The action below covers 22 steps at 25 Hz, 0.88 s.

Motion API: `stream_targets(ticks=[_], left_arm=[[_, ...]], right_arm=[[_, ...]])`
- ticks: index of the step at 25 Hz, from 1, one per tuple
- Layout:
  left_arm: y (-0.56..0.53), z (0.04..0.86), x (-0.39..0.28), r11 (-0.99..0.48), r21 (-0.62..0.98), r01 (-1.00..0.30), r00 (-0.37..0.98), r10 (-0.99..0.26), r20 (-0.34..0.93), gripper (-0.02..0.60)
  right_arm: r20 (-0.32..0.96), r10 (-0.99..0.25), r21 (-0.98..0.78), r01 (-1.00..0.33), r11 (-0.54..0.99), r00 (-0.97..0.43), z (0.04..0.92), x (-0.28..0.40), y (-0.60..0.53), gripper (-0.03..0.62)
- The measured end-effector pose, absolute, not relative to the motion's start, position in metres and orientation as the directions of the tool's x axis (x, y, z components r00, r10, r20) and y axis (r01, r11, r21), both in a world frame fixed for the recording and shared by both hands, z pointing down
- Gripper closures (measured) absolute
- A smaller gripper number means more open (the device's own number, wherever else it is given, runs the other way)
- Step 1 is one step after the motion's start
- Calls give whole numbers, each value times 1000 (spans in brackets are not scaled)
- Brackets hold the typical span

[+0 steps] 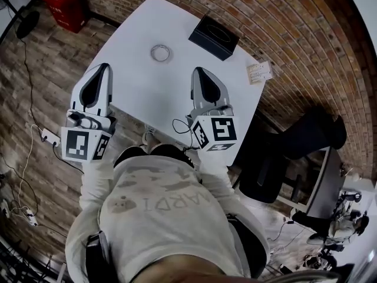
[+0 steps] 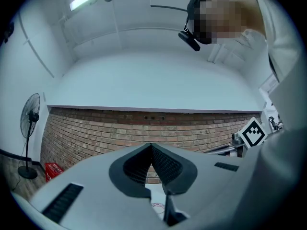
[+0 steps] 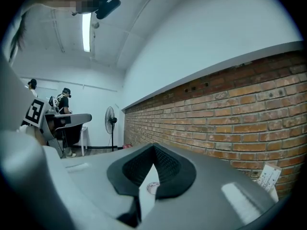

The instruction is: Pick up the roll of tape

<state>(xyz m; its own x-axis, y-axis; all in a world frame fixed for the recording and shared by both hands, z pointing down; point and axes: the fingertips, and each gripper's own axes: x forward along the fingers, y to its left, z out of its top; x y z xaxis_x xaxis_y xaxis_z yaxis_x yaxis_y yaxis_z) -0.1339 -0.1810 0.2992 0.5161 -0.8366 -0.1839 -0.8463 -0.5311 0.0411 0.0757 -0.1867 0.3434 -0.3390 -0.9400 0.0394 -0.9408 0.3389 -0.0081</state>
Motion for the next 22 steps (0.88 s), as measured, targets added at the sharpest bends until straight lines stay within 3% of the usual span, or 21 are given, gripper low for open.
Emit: stream_targets(ticks=[22], left_arm=[[-271,354,-147,-485,90,-870,482,-874,-60,575]], right_arm=[[457,-803,-194,-924,330,-383,494,66,-342,580]])
